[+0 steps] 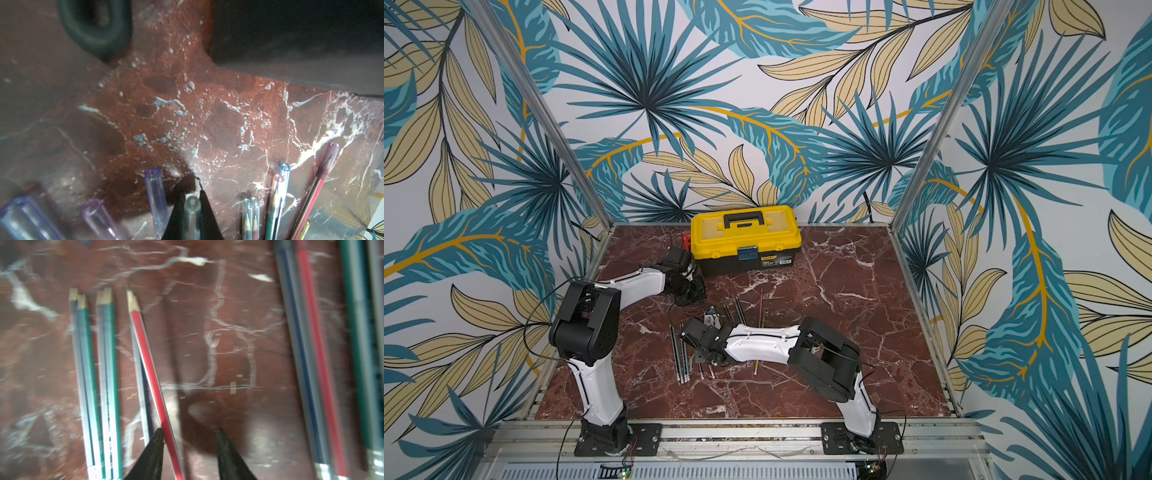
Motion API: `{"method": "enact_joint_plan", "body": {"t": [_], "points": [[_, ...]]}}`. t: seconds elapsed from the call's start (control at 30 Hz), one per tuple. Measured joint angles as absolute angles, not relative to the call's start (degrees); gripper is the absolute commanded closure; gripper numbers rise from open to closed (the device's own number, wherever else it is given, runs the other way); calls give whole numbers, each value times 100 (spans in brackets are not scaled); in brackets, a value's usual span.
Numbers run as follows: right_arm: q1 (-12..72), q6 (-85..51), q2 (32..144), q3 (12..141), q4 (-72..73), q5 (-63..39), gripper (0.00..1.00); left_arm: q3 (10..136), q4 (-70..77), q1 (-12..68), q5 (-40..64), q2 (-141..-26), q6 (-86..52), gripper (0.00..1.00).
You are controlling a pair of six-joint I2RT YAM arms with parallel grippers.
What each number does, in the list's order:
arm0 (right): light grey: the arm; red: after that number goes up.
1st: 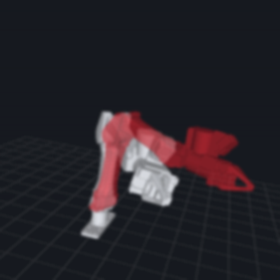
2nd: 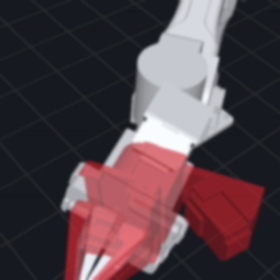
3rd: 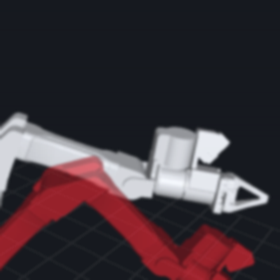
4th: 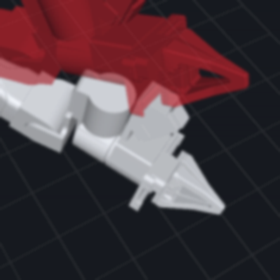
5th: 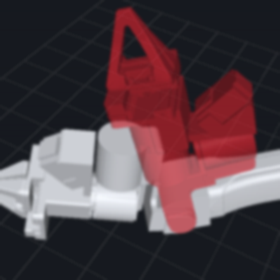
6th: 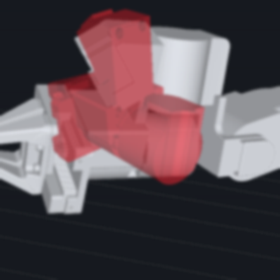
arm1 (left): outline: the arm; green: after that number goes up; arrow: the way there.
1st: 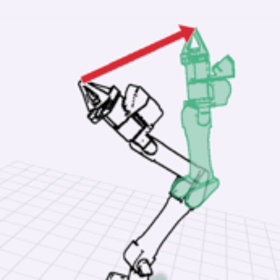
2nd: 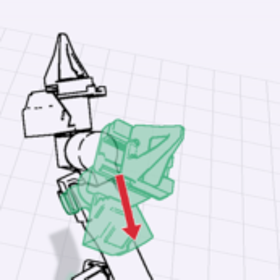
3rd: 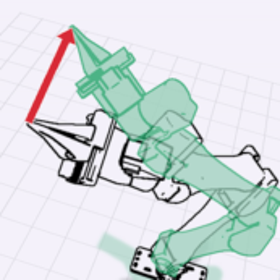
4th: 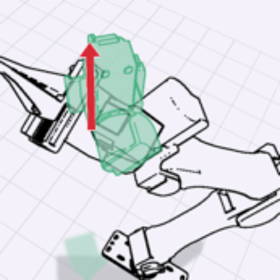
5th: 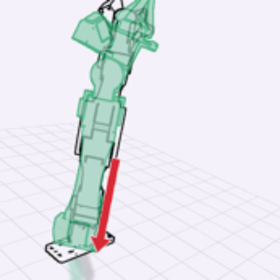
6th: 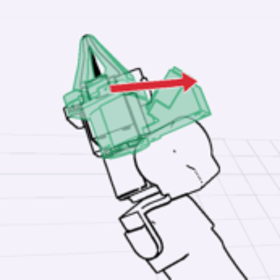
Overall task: Remove the protective cover of the pencils
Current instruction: Place the protective sleeve at the center of the board.
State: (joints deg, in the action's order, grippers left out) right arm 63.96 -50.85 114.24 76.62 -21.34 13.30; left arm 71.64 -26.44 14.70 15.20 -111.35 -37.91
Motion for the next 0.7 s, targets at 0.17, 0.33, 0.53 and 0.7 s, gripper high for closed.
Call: {"method": "enact_joint_plan", "body": {"t": [0.17, 0.33, 0.53, 0.7], "points": [[6235, -5074, 11395, 7400, -2049, 1199, 60, 7194, -2644, 1470, 1546, -11157, -3791, 100], [6082, -5072, 11316, 7179, -1466, 810, 65, 7238, -2648, 1470, 1546, -11179, -3791, 100], [6029, -5068, 11303, 7035, -1166, 569, 78, 7238, -2650, 1470, 1546, -11179, -3791, 100], [5970, -5081, 11303, 7037, -1210, 484, 81, 7249, -2650, 1470, 1549, -11198, -3789, 100]]}}
